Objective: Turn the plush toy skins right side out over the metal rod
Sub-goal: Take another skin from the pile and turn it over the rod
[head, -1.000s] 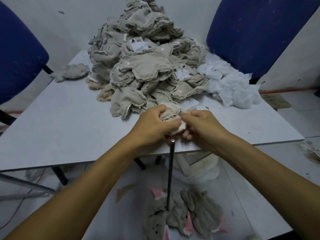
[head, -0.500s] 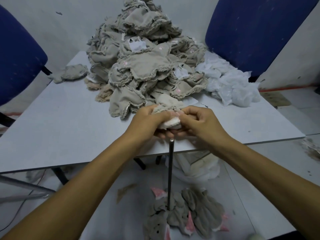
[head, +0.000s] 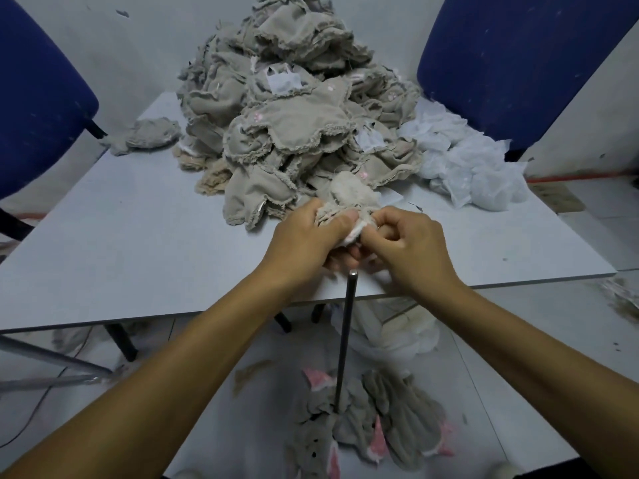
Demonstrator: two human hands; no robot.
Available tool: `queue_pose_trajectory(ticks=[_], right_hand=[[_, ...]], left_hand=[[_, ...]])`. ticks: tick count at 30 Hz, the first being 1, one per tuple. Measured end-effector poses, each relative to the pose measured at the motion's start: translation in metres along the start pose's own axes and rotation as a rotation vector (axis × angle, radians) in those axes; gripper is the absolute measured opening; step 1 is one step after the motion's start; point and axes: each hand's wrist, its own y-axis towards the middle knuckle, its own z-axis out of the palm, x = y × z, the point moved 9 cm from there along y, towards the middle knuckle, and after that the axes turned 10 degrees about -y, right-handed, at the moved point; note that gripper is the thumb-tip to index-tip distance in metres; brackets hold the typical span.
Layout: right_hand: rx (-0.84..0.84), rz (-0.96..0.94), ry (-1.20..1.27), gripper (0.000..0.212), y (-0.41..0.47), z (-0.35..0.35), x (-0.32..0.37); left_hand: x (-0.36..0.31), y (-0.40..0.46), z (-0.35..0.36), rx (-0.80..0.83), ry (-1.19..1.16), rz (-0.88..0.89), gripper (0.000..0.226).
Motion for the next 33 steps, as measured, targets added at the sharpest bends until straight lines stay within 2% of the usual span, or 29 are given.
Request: queue_pose_trajectory(ticks=[6,9,11,13,16,19,21,25,27,29,31,33], right_hand=[[0.003,0.156,0.119,0.027,0.004,0.006,-0.013],[0.034,0.260,0.176,0.019,0.008,0.008,-0.023],[0.042,0.307,0.198,0.019,0.011,0.009,-0.027],[0.038,0.304,0.168,0.016,0.013,0.009,-0.025],[0.061,0.275,0.169,0.019,0.014,0.008,-0.022],[0.223,0.263,0.250,0.027,0.014,0.015,-0.018],[0.306,0.243,0.299,0.030,0.009,0.019,-0.012],[0.288,0.297,0.417,0.025,-0.007,0.025,-0.008],[0.321,0.309,0.410,0.016,-0.012,0.029,-0.006],[0.424,0.294,0.486,0.005,-0.015,0.035,-0.002],[0.517,0.258,0.542,0.024,-0.020,0.043,0.004],[0.481,0.195,0.413,0.037,-0.020,0.043,0.004]], left_hand=[[-0.017,-0.010,-0.001,-0.167,0.522,0.192,0.033],[-0.016,-0.008,0.010,-0.092,0.590,0.227,0.030],[-0.017,-0.004,0.011,-0.062,0.532,0.238,0.034],[-0.016,0.003,0.002,-0.064,0.370,0.194,0.041],[-0.009,0.009,-0.006,0.051,0.175,0.116,0.023],[0.005,0.008,-0.004,0.209,0.028,-0.028,0.008],[0.016,0.005,0.005,0.256,-0.128,-0.155,0.016],[0.020,0.007,0.008,0.120,-0.315,-0.176,0.014],[0.020,0.008,0.003,0.067,-0.326,-0.167,0.023],[0.023,0.010,-0.006,0.001,-0.299,-0.173,0.039],[0.026,0.011,-0.015,-0.071,-0.268,-0.173,0.045],[0.026,0.012,-0.019,-0.144,-0.242,-0.140,0.043]])
